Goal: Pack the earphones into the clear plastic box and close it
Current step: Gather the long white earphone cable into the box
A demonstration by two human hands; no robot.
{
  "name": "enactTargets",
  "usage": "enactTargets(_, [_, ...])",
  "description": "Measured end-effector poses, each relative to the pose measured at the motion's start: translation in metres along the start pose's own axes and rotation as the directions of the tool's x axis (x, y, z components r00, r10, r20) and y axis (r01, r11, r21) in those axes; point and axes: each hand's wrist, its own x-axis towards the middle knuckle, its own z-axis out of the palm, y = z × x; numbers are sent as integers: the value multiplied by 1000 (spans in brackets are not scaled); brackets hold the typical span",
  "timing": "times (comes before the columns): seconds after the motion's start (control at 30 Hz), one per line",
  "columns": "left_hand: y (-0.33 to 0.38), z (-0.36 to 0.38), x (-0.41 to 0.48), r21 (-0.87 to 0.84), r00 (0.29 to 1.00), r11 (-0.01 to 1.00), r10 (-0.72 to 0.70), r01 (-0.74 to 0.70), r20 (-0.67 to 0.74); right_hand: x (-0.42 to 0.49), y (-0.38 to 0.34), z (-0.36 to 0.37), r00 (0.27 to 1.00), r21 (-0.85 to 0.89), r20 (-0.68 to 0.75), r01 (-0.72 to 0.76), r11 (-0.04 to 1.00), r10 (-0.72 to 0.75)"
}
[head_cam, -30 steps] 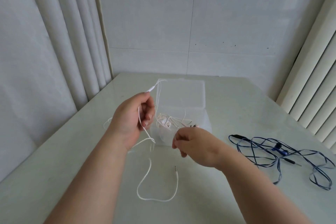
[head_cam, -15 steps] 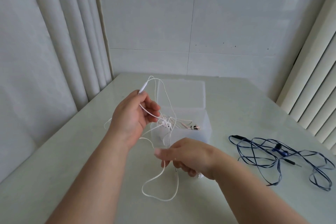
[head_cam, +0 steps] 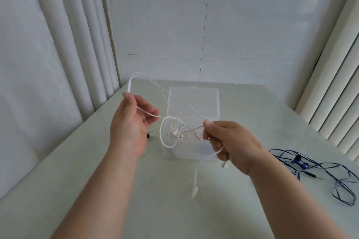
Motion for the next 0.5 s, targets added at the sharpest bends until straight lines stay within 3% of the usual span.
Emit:
enactTargets(0.1, [3,-1,1,-34,994,998,-47,44,-96,1,-3,-9,995,100,-90,46,994,-37])
enactTargets(0.23, [5,-7,6,-78,984,989,-133,125,-115,1,-7,-19,984,350,-179,55,935,9])
enactTargets(0.5, [5,-11,8,-171,988,980,-123,106,-95,5,-7,-29,941,409,-338,128,903,20])
